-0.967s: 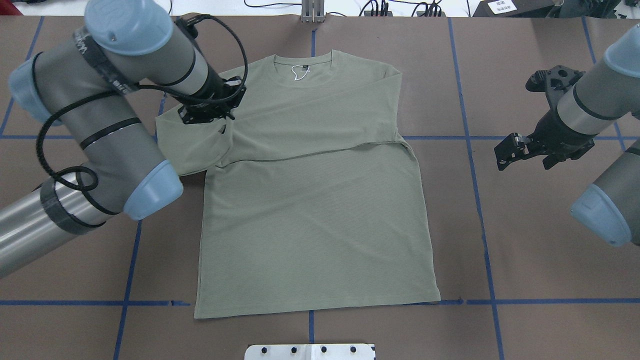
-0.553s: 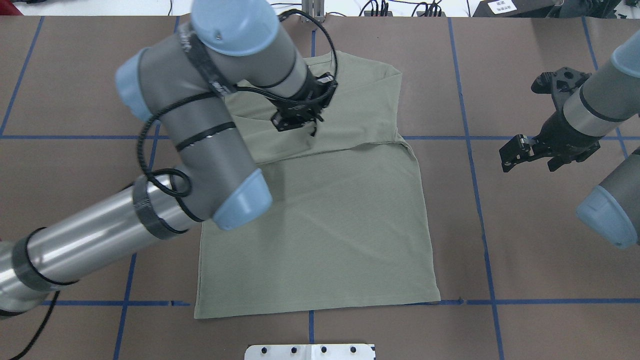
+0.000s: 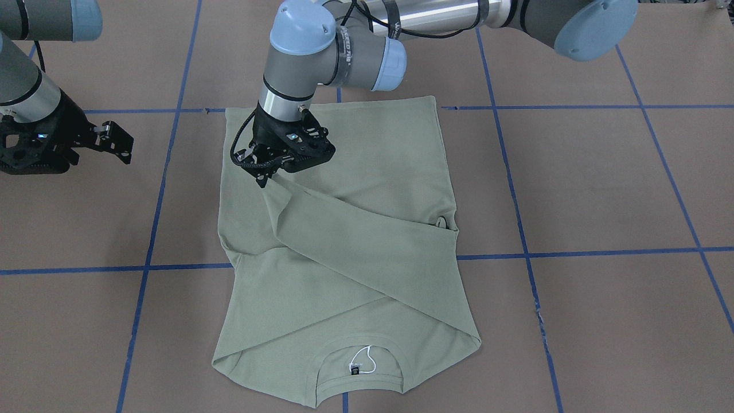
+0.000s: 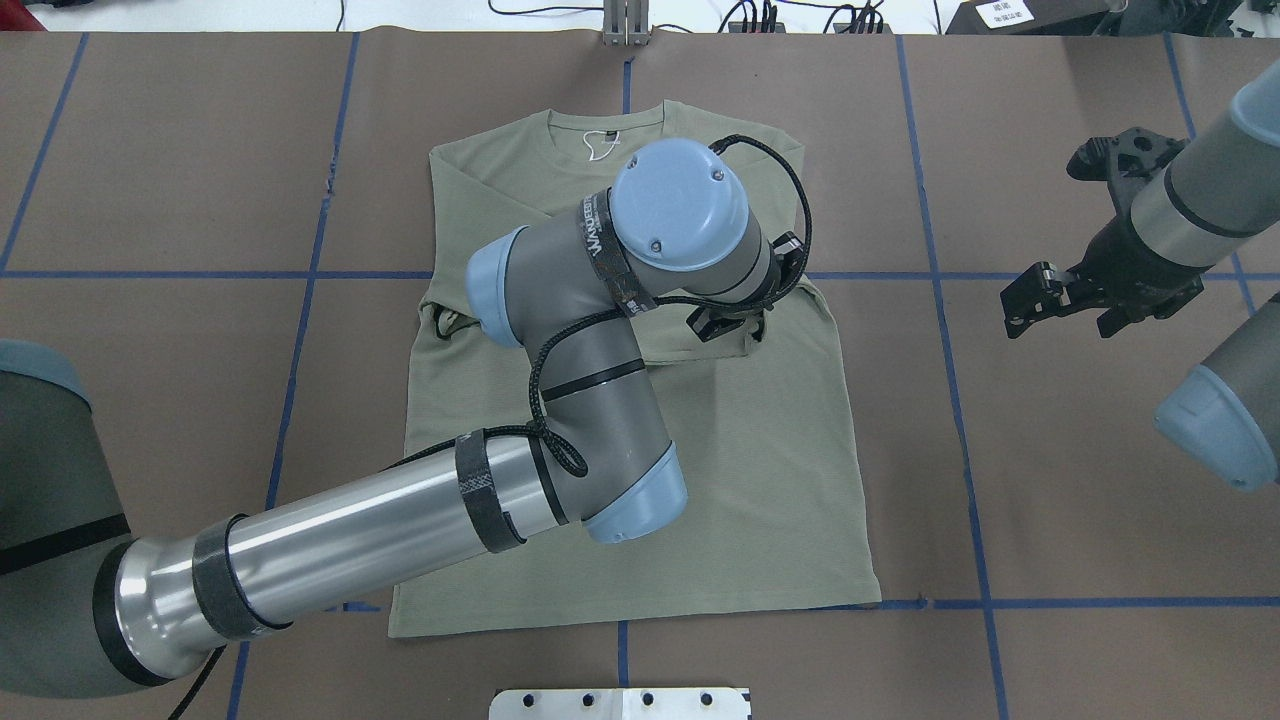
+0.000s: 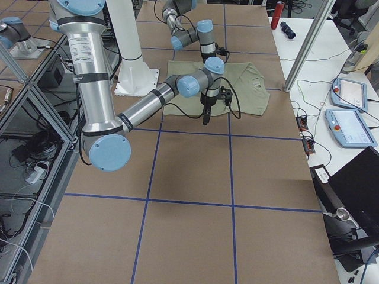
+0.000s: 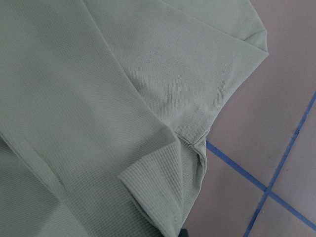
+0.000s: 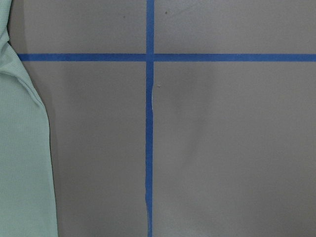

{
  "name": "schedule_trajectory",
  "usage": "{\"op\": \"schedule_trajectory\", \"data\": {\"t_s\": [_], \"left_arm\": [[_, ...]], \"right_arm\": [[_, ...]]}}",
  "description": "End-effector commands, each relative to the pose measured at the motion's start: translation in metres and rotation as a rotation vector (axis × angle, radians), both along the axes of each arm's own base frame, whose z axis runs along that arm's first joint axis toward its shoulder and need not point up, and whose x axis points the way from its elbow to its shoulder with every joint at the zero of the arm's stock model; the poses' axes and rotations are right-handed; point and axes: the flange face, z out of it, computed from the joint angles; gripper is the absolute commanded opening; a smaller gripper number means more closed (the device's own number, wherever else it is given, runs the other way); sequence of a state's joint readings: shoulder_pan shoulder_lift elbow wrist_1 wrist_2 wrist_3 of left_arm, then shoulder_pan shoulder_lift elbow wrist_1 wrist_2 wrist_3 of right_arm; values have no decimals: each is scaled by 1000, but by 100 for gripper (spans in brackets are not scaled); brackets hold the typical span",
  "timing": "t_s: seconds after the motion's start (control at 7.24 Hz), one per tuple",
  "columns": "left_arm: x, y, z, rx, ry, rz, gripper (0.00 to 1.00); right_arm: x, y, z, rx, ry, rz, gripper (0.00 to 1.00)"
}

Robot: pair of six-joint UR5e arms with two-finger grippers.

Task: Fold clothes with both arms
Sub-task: 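Carry the cuff with the left gripper across the shirt toward the right gripper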

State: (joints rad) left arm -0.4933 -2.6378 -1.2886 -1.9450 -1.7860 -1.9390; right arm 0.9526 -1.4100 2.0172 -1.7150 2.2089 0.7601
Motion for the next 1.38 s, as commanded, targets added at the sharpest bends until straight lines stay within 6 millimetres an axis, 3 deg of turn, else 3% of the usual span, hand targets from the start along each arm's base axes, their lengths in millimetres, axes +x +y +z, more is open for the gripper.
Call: {"op": "schedule_trajectory", "data": {"t_s": [0.0, 0.14, 0.28, 0.41, 0.83, 0.97, 1.11, 1.24], "left_arm": [[8, -2, 1, 8, 7, -1, 12], [15, 13, -17, 47, 58, 23, 93], [28, 34, -44, 93, 117, 51, 99], [42, 39, -41, 158, 132, 29, 100], [46, 27, 24, 228, 27, 28, 99], [34, 22, 42, 225, 11, 27, 99], [1, 31, 59, 260, -23, 56, 99], [-50, 41, 81, 330, -71, 133, 99]], "right_arm": [[-1, -1, -1, 1, 0, 2, 100], [-1, -1, 0, 1, 2, -1, 100], [-1, -2, 0, 3, 3, -1, 100], [-1, -2, 1, 3, 4, -3, 100], [-2, -3, -4, 16, -9, 3, 100], [-2, -3, -6, 49, -36, 6, 100], [-7, -1, -8, 72, -57, 6, 100], [-25, 10, -16, 77, -83, 0, 100]]}}
